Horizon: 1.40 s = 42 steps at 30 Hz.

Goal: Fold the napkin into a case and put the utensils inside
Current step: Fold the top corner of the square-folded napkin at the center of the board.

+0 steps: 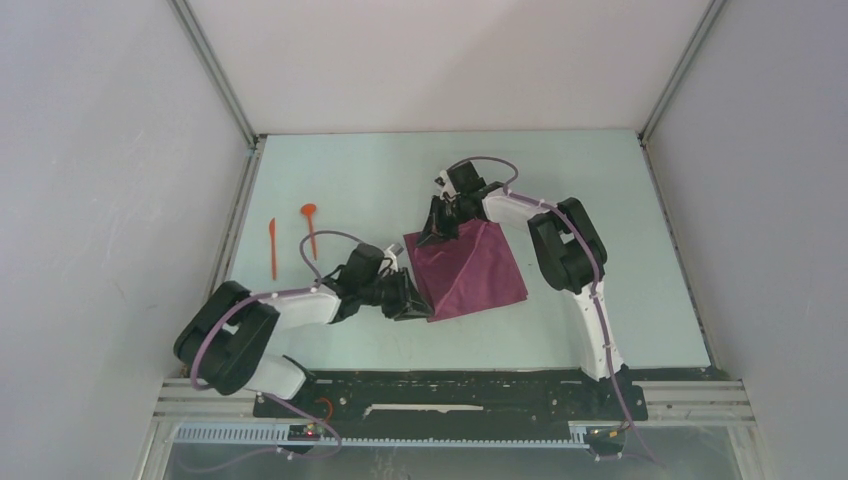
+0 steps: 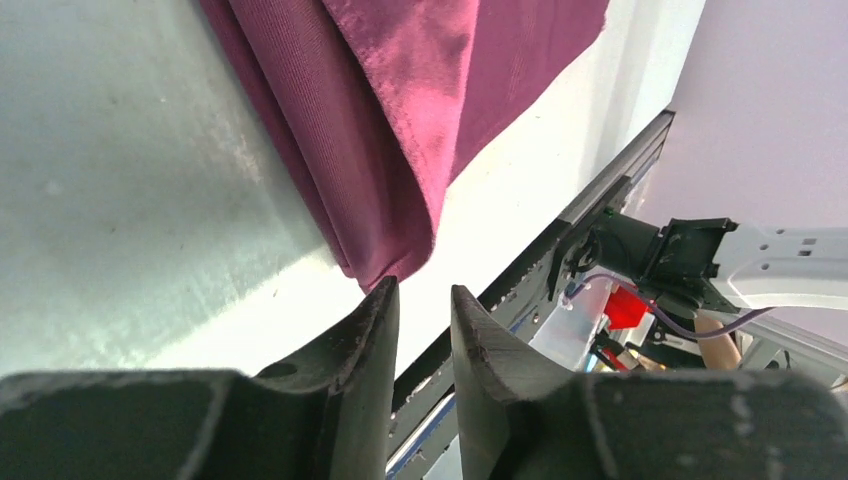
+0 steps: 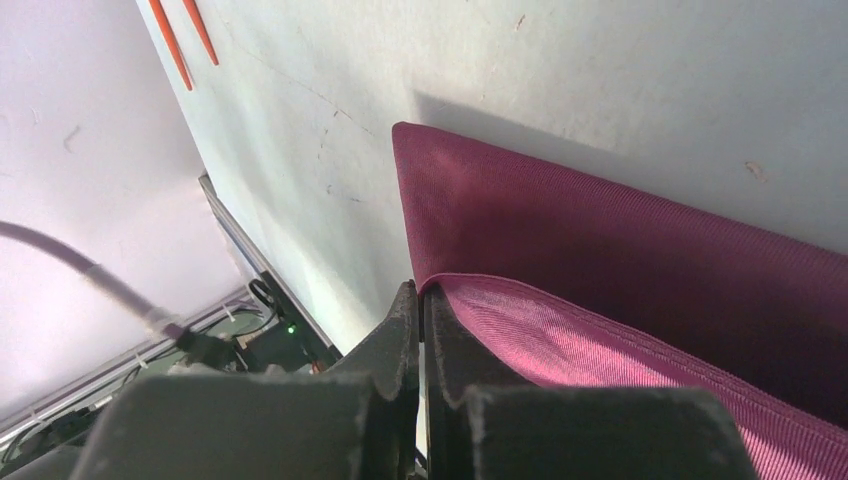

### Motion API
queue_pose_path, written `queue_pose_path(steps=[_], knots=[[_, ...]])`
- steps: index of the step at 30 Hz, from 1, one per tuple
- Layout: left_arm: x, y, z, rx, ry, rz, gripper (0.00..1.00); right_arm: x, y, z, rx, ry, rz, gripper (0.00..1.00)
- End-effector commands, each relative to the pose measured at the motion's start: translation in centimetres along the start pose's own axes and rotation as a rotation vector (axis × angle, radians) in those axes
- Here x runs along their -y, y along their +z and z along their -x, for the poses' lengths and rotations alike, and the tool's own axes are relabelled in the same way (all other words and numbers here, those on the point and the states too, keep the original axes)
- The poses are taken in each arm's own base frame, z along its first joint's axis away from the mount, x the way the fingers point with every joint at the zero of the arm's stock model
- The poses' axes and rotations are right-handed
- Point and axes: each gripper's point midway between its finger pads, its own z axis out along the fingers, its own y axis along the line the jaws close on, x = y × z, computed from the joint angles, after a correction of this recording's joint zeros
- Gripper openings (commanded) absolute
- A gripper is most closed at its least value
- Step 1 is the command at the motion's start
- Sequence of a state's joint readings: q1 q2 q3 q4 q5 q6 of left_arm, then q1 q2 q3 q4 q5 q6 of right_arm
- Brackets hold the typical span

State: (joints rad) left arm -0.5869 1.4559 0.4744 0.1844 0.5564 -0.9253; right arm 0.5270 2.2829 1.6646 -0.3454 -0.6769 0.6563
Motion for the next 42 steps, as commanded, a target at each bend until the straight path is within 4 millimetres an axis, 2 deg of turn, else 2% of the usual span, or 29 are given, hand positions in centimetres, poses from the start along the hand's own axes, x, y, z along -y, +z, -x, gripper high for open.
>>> queue_pose_path(steps=[1,5,13,24,33,36,42], knots=[[0.6,-1.9,1.5,0.077,0.046,0.023,0.32,-1.3,-0.1,1.7,0.032,-0.012,0.048,0.0],[0.0,-3.8,2.4,0.148,0.029,0.043,0.32,-1.5,-0.1,1.8,0.037,-0.009,0.054,0.0],[-2.7,-6.9,3.8,0.275,-0.067,0.128,0.3,-1.7,0.2,2.5,0.049,0.002,0.064,0.0],[-3.2,-7.2,3.6,0.282,-0.079,0.127,0.29,-1.4,0.7,3.3,0.051,0.006,0.054,0.0],[-2.8,-7.1,3.6,0.273,-0.072,0.109,0.29,-1.2,1.1,3.1,0.032,0.005,0.046,0.0],[-2.4,-7.0,3.7,0.267,-0.064,0.092,0.3,-1.4,1.1,3.0,0.029,-0.002,0.045,0.13],[-1.4,-6.8,4.4,0.266,-0.054,0.061,0.32,-3.1,0.2,3.4,0.037,-0.029,0.059,0.3]])
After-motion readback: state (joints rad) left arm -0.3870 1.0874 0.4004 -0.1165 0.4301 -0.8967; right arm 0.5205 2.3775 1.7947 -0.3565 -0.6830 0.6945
